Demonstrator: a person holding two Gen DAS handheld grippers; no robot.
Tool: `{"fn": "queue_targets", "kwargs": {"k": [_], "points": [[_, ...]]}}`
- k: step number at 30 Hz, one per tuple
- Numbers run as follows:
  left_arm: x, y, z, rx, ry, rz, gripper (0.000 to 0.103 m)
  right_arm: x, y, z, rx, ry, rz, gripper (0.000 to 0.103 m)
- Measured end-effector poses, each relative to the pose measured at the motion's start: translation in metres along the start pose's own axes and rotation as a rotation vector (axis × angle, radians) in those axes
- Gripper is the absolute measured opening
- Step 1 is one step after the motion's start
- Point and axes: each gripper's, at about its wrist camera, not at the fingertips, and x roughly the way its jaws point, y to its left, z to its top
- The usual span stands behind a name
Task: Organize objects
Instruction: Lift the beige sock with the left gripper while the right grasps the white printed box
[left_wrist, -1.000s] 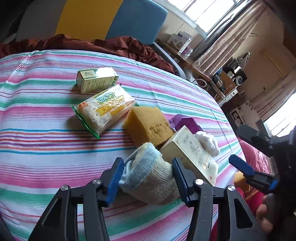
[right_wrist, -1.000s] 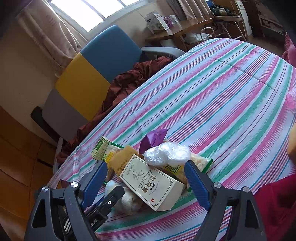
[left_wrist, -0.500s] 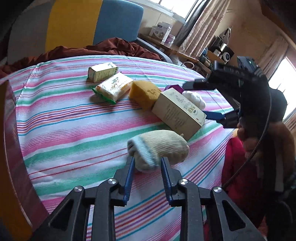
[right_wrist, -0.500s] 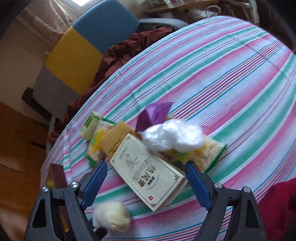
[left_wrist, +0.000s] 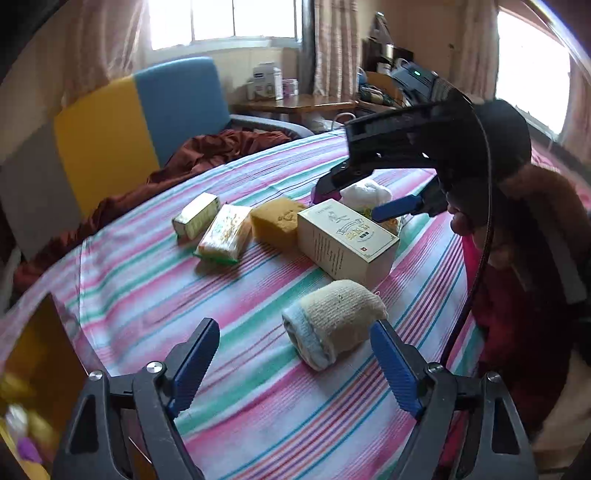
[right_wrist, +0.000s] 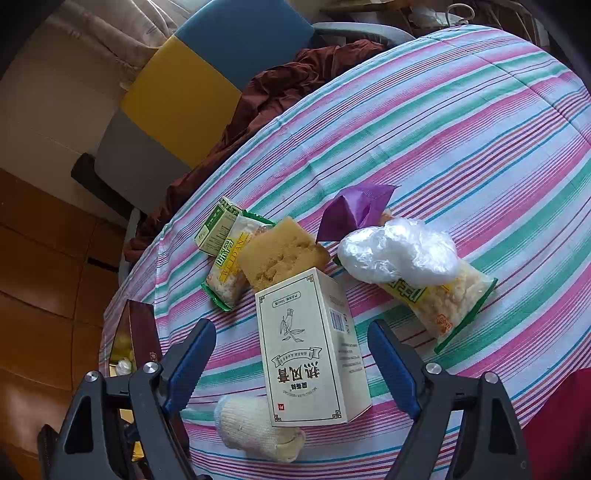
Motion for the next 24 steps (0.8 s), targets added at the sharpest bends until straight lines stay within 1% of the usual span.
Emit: {"fn": "queue_targets", "kwargs": {"k": [1,3,4,8,10,12,14,15,17,18,19,20,21,23,24], "points": [[0.005,-0.004,0.004,0.051,0.007,0.002,0.09,0.0,0.0,0.0,0.0,0.0,0.0,0.086],[0.016,-0.01,0.011,0.13,0.023,0.008,0.09,0.0,-0.001,0.0,0.001,-0.004,0.005,0.086],[0.022,-0.012,0.014,0.16,0.034,-0.003,0.09,0.001,-0.001,0.001,0.003,-0.005,0.008,0.086],[0.047,-0.02,0.021,0.245,0.086,-0.068,0.09,0.001,-0.002,0.001,0.008,-0.005,0.012,0.086],[0.06,-0.021,0.023,0.259,0.105,-0.086,0.091,0.002,-0.002,0.001,0.006,0.001,0.011,0.086],[0.071,-0.017,0.025,0.221,0.117,-0.136,0.091,0.006,0.001,0.001,-0.004,0.014,-0.005,0.086],[0.078,-0.013,0.026,0.152,0.133,-0.201,0.077,0.008,0.001,0.001,-0.007,0.02,-0.022,0.086],[0.081,-0.013,0.025,0.11,0.147,-0.25,0.063,0.008,0.001,0.001,-0.007,0.02,-0.022,0.086],[0.077,-0.015,0.019,0.09,0.122,-0.229,0.062,0.014,0.003,0.001,-0.018,0.037,-0.076,0.086],[0.075,-0.016,0.014,0.082,0.111,-0.224,0.061,0.014,0.003,0.001,-0.018,0.037,-0.076,0.086],[0.072,-0.014,0.009,0.053,0.107,-0.228,0.059,0.019,0.006,0.0,-0.04,0.046,-0.119,0.086],[0.07,-0.011,0.004,0.009,0.106,-0.235,0.058,0.021,0.008,0.0,-0.052,0.051,-0.138,0.086],[0.065,-0.008,-0.003,-0.036,0.092,-0.235,0.057,0.021,0.008,0.0,-0.052,0.051,-0.138,0.086],[0.057,-0.005,-0.013,-0.103,0.075,-0.219,0.057,0.026,0.011,-0.001,-0.074,0.061,-0.169,0.086],[0.053,-0.004,-0.018,-0.132,0.068,-0.21,0.057,0.033,0.015,-0.001,-0.099,0.075,-0.204,0.086]]}}
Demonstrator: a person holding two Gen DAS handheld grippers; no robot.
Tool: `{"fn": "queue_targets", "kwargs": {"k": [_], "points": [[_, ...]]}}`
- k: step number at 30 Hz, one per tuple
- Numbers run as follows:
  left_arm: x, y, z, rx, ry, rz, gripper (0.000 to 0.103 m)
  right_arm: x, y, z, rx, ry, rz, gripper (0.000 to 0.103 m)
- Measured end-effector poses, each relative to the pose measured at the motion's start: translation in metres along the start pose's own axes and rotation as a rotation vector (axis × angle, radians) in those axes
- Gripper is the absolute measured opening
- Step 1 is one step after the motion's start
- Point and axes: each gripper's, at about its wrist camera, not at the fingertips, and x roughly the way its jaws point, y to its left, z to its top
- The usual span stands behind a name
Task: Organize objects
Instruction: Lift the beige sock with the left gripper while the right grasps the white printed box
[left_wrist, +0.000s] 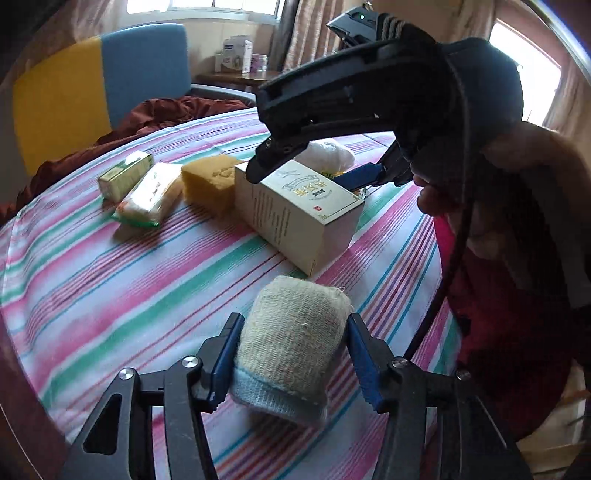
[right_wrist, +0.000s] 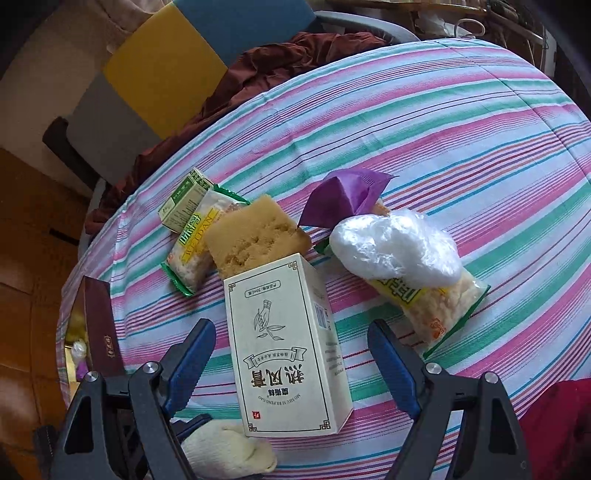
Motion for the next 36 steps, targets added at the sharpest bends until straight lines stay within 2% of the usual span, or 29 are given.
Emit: {"fn": "queue_targets", "kwargs": {"k": [3,4,5,7,14,25,29,36], "points": [[-0.01,-0.001,-0.012,-0.045,-0.024,0.033,0.056,0.009,0.008,-0.002,-0.049,0.028,-0.056,0.085],[-0.012,-0.001,-0.014,-0.051,-0.031,0.047,0.056,0.012,0.01,-0.003,-0.071,0.034,-0.079,0.077],[-0.014,-0.004,-0.017,-0.053,-0.039,0.063,0.056,0.014,0.012,-0.004,-0.093,0.038,-0.098,0.054],[-0.018,-0.009,-0.024,-0.053,-0.044,0.092,0.056,0.015,0.017,-0.006,-0.133,0.028,-0.151,0.052],[-0.043,0.001,-0.045,-0.137,-0.042,0.135,0.056,0.027,0.016,-0.008,-0.163,0.074,-0.191,0.053],[-0.11,0.006,-0.066,-0.175,-0.134,0.187,0.056,0.025,0.01,-0.009,-0.169,0.067,-0.209,0.053],[-0.132,0.023,-0.075,-0.237,-0.16,0.221,0.056,0.024,0.008,-0.01,-0.171,0.064,-0.217,0.053],[-0.179,0.076,-0.092,-0.375,-0.211,0.34,0.056,0.024,0.014,-0.017,-0.2,0.055,-0.245,0.053]]}}
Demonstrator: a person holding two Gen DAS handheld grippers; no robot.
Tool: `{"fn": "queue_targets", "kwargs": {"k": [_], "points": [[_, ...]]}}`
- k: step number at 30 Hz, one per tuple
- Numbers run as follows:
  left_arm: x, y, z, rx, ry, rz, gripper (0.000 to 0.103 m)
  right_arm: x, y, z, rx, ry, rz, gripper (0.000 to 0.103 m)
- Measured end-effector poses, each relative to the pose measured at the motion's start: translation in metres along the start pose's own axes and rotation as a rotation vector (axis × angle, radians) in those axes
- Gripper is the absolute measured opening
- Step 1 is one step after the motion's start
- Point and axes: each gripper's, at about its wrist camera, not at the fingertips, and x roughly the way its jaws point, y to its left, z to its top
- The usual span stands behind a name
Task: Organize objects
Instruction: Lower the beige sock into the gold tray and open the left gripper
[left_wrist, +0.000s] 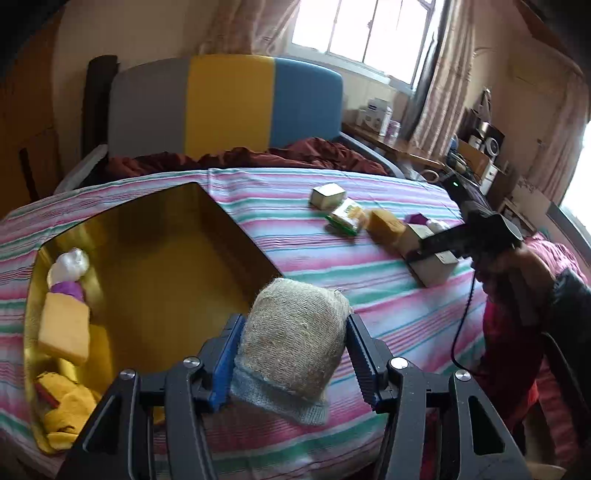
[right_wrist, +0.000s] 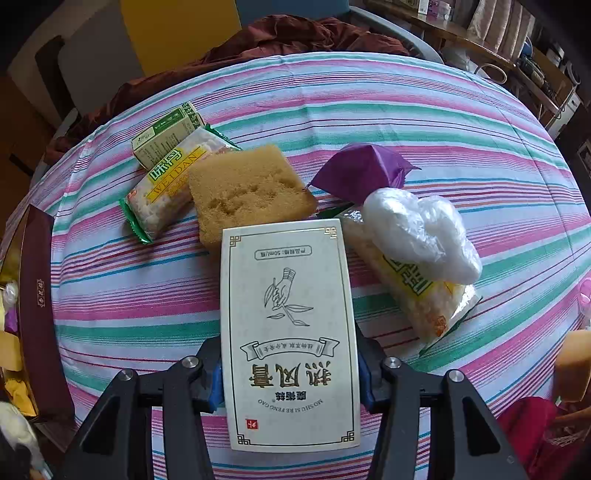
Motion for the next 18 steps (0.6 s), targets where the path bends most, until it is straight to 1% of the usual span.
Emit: {"fn": "queue_targets", "kwargs": {"k": [2,5,9,11,12,13,17,18], "points": [[-0.002,0.025,0.009,-0.049,-0.005,0.055,0.056,-0.002,0.0,-0.002,-0.007,-0.008,-0.002,0.053],[0.0,0.071,0.025,-0.16,0.012,0.13,0.056,-0.005,0.001,-0.004,-0.014,-0.026,-0.012,0.053],[0.01,0.13,0.045,-0.335,0.018,0.191,0.056,-0.01,0.002,-0.006,-0.018,-0.044,-0.005,0.053],[0.02,0.153,0.053,-0.394,0.037,0.213,0.056,-0.011,0.004,-0.007,-0.014,-0.046,-0.001,0.053],[0.026,0.162,0.055,-0.416,0.048,0.232,0.056,-0.012,0.003,-0.008,-0.011,-0.048,0.002,0.053],[0.032,0.169,0.058,-0.428,0.063,0.244,0.056,-0.011,0.005,0.001,-0.009,-0.05,0.005,0.053],[0.06,0.19,0.065,-0.464,0.121,0.288,0.056,-0.012,0.001,0.002,0.001,-0.061,0.022,0.053],[0.067,0.195,0.066,-0.476,0.132,0.31,0.056,-0.013,0.0,0.002,0.005,-0.063,0.026,0.053]]}}
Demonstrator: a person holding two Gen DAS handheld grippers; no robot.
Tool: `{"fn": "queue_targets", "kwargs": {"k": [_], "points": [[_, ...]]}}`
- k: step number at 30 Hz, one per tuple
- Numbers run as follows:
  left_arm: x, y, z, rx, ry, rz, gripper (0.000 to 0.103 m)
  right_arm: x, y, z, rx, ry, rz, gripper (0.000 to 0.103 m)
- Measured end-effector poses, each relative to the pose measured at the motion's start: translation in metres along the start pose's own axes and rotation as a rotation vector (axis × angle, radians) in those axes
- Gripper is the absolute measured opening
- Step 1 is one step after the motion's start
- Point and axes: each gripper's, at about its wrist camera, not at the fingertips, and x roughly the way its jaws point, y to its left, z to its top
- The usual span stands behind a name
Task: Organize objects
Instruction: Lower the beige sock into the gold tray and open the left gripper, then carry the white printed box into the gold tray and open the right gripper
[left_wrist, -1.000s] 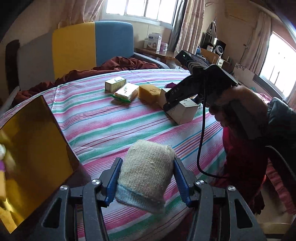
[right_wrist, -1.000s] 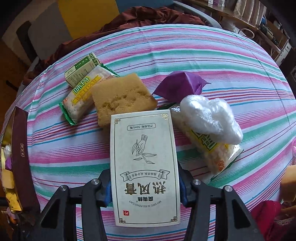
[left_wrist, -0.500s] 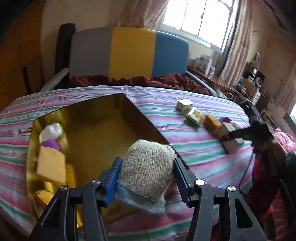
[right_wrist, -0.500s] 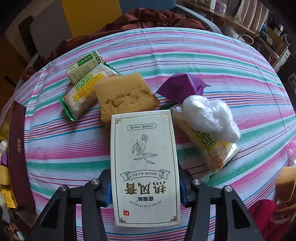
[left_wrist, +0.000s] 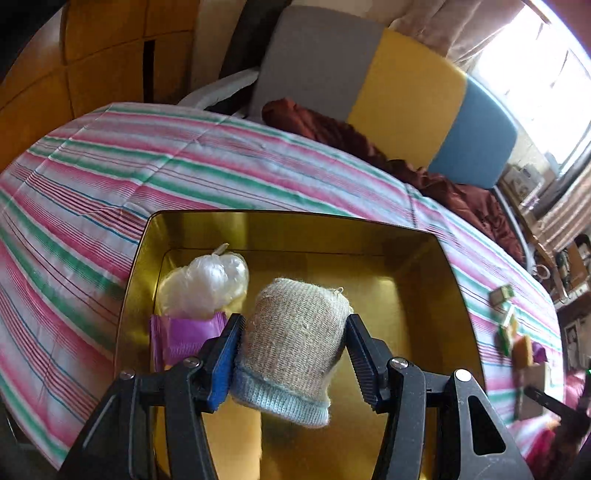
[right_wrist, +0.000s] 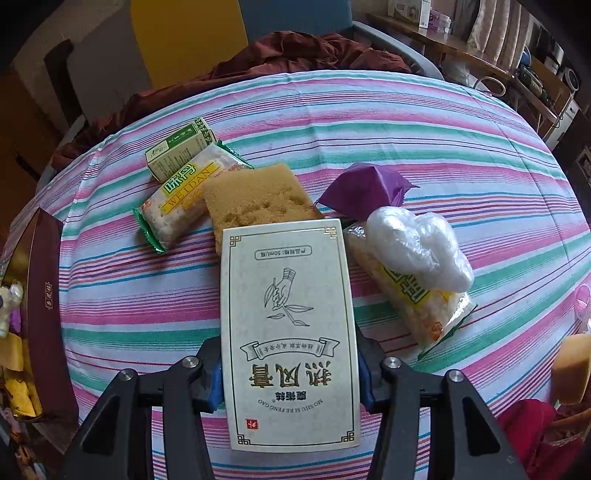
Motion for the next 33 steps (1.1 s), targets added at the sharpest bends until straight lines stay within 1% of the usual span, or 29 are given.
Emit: {"fn": "queue_targets", "kwargs": {"k": [2,4,7,9,11,12,13,17,21,26,30,33], "points": [[0.014,0.005,0.01,-0.014,0.009,0.035,0.056,0.002,0.004,0.003,0.009,-0.004,0.008,0.053],[0.025,0.011,0.019,-0.026,0.002,0.087,0.057,0.002,0.003,0.004,0.016,-0.006,0.013,0.053],[0.038,0.013,0.024,0.003,0.018,0.13,0.058,0.004,0.005,0.006,0.015,-0.003,0.017,0.053],[0.039,0.015,0.024,-0.001,0.019,0.122,0.059,0.005,0.005,0.006,0.014,0.002,0.014,0.053],[0.034,0.017,0.022,-0.016,0.012,0.103,0.065,0.004,0.004,0.007,0.019,0.0,0.014,0.053],[0.03,0.019,0.02,-0.027,0.004,0.091,0.072,0.005,0.005,0.008,0.022,-0.002,0.014,0.053],[0.024,0.02,0.017,-0.037,-0.01,0.084,0.074,0.006,0.005,0.009,0.026,-0.004,0.013,0.053],[-0.003,0.019,-0.001,-0.02,-0.061,0.073,0.074,0.007,0.006,0.009,0.032,-0.011,0.01,0.053],[-0.032,0.016,-0.03,0.016,-0.106,0.064,0.074,0.006,0.007,0.01,0.034,-0.023,0.006,0.053],[-0.06,0.011,-0.066,0.058,-0.147,0.059,0.075,0.005,0.003,0.008,0.042,-0.049,0.002,0.053],[-0.077,0.006,-0.088,0.114,-0.174,0.081,0.075,0.002,0.002,0.005,0.045,-0.057,-0.009,0.053],[-0.086,0.005,-0.101,0.134,-0.192,0.09,0.075,0.001,0.004,0.007,0.041,-0.059,-0.021,0.053]]}}
